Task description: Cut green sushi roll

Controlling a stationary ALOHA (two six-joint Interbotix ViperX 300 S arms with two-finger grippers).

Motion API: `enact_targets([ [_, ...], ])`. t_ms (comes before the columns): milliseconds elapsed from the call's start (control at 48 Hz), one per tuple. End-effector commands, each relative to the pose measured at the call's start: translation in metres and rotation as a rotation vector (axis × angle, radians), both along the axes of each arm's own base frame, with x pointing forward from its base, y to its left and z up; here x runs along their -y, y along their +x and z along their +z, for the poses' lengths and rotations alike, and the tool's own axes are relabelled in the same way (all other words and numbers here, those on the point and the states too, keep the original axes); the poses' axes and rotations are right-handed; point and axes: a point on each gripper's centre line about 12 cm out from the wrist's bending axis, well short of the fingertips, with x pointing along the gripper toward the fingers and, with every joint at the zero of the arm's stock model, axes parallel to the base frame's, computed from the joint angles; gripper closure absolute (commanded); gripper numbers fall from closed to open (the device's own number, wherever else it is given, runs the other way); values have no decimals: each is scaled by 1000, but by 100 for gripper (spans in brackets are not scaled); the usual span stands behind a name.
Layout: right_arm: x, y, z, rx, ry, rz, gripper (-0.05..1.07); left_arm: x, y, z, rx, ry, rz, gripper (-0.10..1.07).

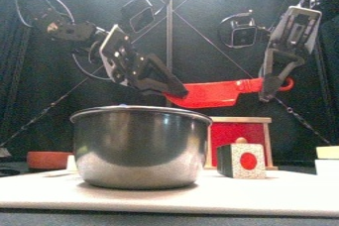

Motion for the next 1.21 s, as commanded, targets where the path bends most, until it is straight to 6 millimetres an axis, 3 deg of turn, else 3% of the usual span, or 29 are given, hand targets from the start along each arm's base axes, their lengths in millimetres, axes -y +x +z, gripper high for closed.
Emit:
enact_targets([
  [0,-2,-6,-4,-13,5,-1,66,-7,6,-5,-20,20,1,59],
  [188,-2,-12,-16,-49,8,-4,66,-9,18,-18,-81,38,-9,59],
  [375,-6,-14,-22,-72,16,6,66,-8,25,-19,-122,43,-11,59],
  [1188,-16,-14,-38,-111,44,-1,66,-3,22,-25,-202,41,-15,59],
])
